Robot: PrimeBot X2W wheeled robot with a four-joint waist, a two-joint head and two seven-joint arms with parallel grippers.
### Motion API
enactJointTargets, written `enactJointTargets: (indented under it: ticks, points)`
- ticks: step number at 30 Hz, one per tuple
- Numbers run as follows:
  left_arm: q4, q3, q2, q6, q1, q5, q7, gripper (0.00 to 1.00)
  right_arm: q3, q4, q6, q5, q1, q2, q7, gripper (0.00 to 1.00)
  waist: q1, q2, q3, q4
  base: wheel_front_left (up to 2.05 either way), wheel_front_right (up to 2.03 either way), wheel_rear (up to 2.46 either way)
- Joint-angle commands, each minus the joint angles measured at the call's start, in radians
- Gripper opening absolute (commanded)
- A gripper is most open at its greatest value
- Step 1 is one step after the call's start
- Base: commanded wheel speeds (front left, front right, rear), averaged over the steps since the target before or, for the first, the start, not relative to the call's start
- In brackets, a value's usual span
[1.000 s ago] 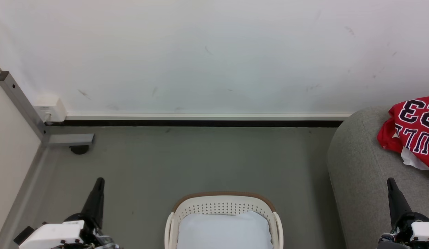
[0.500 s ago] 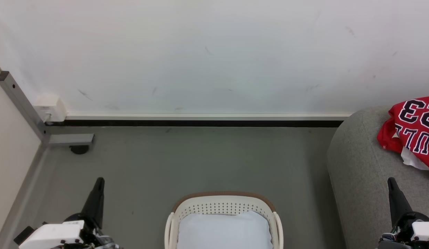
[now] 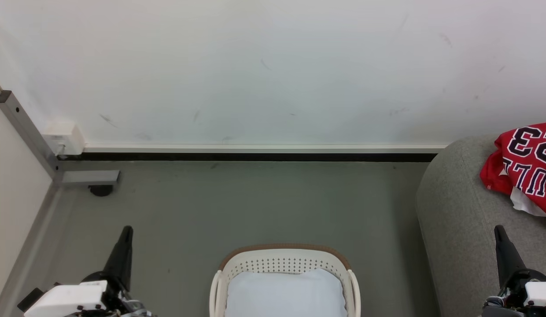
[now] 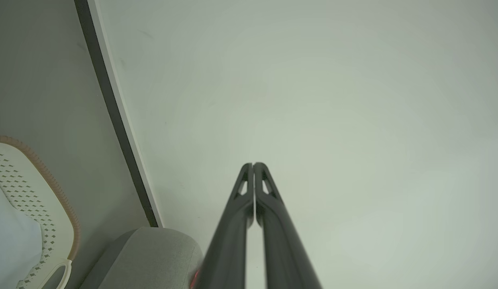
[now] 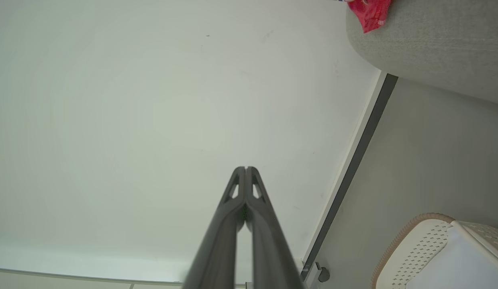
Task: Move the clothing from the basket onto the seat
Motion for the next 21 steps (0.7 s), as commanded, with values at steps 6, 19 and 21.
enactJointTargets:
  ticks: [6,19,21]
  points:
    - [-0.002,0.002,0.001,-0.005,-0.006,-0.012,0.002,0.0,0.016,-0.007,-0.002,0.022,0.0,-0.018,-0.015,0.0,-0.0001,0.0,0.0,0.0,0.0,0.0,0.0]
    - [-0.003,0.002,0.001,-0.005,-0.006,-0.012,0.002,0.0,0.047,-0.015,-0.002,0.047,0.0,-0.041,-0.041,0.0,-0.0001,0.0,0.0,0.0,0.0,0.0,0.0]
    - [-0.003,0.002,0.001,-0.005,-0.006,-0.012,0.002,0.0,0.051,-0.016,-0.002,0.052,0.0,-0.045,-0.043,0.0,-0.0001,0.0,0.0,0.0,0.0,0.0,0.0]
